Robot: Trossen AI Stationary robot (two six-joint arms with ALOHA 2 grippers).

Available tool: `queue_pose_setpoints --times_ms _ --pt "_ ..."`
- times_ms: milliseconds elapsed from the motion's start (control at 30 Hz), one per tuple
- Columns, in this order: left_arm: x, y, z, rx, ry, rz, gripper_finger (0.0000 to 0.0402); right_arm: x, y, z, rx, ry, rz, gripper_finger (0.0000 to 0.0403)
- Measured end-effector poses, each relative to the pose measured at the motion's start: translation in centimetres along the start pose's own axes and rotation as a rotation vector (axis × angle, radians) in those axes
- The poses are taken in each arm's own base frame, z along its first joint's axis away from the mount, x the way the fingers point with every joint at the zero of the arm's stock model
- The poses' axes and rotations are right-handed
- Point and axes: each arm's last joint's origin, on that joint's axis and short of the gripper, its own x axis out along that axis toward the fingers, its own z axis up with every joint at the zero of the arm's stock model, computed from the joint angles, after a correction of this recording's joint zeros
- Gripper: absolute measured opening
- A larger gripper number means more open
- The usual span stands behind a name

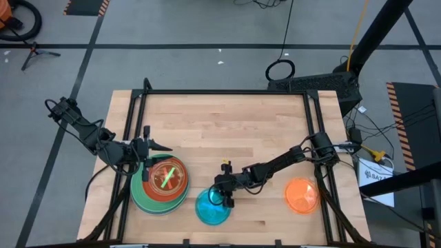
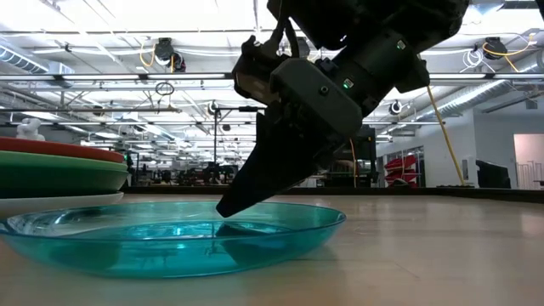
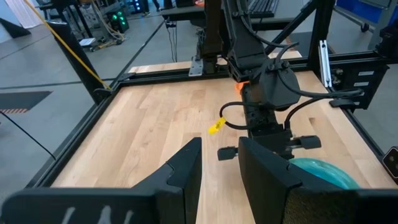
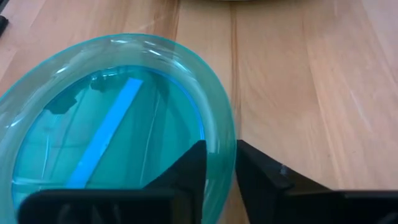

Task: Stack plastic plates
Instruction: Stack the light blue plate on top of the light green plate

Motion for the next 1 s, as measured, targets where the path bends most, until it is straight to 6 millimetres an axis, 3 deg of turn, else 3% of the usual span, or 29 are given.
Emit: queue_pose_setpoints --times_ms 333,600,1000 --pt "0.0 0.0 0.0 0.000 0.000 0.000 0.0113 0.0 -0.4 0.2 0.023 -0.010 -0.003 0.0004" --pt "0.0 0.0 0.0 0.000 0.000 0.000 0.0113 -0.2 -1.1 0.7 0.084 0.002 0.053 0.0008" --pt "0.0 0.0 0.0 -0.001 -0.002 0.001 0.0113 -1.8 -1.7 3.3 0.208 -0.081 0.249 0.0002"
